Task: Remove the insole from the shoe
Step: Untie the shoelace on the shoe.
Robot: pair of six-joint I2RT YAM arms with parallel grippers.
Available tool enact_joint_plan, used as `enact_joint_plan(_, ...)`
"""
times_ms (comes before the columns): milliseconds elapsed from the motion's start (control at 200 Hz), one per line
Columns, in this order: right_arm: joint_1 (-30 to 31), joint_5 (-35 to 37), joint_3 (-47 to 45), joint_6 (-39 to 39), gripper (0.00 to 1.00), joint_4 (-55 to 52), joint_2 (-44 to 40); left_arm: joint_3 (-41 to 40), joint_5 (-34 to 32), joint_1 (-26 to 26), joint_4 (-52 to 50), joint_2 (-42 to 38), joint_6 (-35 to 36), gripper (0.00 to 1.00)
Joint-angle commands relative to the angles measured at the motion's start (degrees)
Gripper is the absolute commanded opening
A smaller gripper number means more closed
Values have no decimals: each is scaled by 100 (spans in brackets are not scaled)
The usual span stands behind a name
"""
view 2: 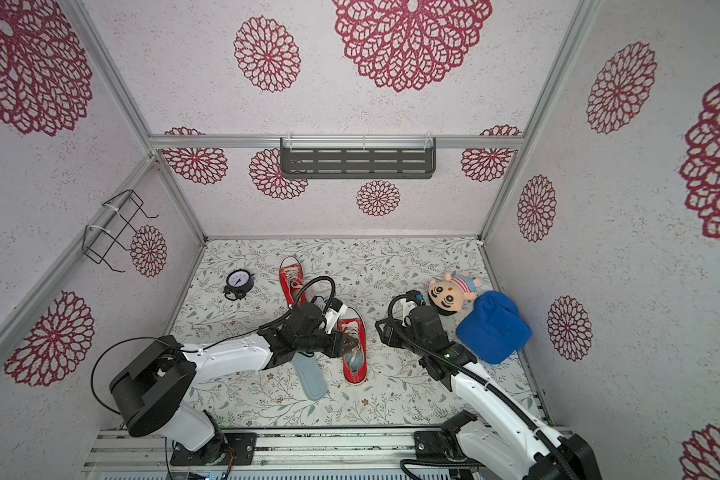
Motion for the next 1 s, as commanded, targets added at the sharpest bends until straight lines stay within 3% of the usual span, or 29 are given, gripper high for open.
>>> enact_joint_plan(0, -31, 99, -60, 2, 52, -2, -104, 109, 80, -79, 220, 58, -16, 35)
enact_joint_plan(280, -32, 109, -58, -7, 51, -19, -118, 152, 54, -115, 202, 238, -12, 26)
enact_joint_plan(535, -26, 128, -76, -26, 51, -46, -167, 126, -101, -120, 32, -24, 117, 7)
enact_joint_plan(741, -27, -122, -126, -35, 51, 163, -68, 213, -250, -121, -362, -429, 341, 5)
enact_joint_plan(996, 172, -1119, -252, -37, 52, 854, 547, 267, -330, -120, -566, -549, 485, 5)
